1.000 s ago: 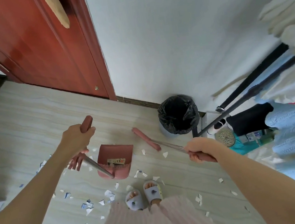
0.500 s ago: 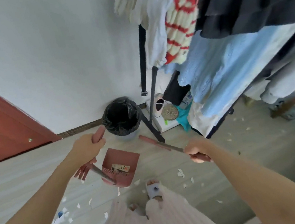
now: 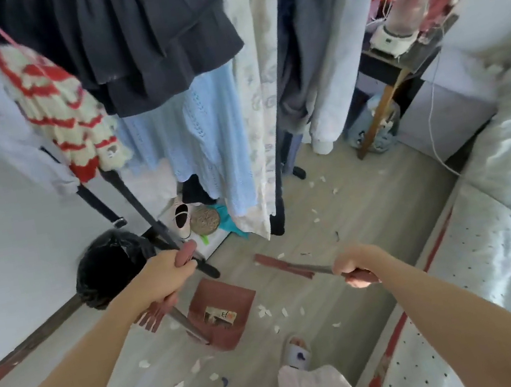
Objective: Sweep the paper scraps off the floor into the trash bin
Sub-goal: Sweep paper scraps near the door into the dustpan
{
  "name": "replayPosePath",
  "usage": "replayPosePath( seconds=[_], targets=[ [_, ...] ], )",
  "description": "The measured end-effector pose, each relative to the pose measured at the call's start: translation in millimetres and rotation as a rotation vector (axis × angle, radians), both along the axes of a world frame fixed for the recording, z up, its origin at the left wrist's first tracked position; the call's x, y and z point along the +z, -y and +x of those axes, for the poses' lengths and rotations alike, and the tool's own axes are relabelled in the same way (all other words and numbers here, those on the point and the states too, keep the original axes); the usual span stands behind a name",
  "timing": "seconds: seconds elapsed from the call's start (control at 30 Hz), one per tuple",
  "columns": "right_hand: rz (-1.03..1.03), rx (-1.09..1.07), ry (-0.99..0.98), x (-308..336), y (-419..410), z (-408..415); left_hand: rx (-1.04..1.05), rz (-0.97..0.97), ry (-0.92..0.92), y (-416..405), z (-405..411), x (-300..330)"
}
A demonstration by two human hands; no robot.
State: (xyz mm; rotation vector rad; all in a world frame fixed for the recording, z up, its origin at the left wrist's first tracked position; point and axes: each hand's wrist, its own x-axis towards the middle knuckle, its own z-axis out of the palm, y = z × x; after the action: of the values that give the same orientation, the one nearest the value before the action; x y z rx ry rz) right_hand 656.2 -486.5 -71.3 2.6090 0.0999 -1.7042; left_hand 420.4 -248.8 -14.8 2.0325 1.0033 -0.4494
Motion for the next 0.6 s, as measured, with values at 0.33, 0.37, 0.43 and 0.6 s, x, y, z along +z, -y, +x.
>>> replayPosePath(
  seconds=[0.33, 0.37, 0.43, 0.6],
  targets=[
    [0.296, -0.554, 0.071, 5, 76, 119, -0.12, -0.024, 0.046, 48, 165, -2],
    [0.3, -0.583, 0.069, 8, 81, 129, -0.136, -0.026, 0.046, 52, 183, -2],
    [0.324, -0.64, 0.08, 10, 87, 146, -0.165, -0.012, 0.041, 55, 210, 1],
    [0.218, -0.6, 0.122, 14, 84, 187, -0.217, -0.028, 0.082, 56, 279, 9]
  ],
)
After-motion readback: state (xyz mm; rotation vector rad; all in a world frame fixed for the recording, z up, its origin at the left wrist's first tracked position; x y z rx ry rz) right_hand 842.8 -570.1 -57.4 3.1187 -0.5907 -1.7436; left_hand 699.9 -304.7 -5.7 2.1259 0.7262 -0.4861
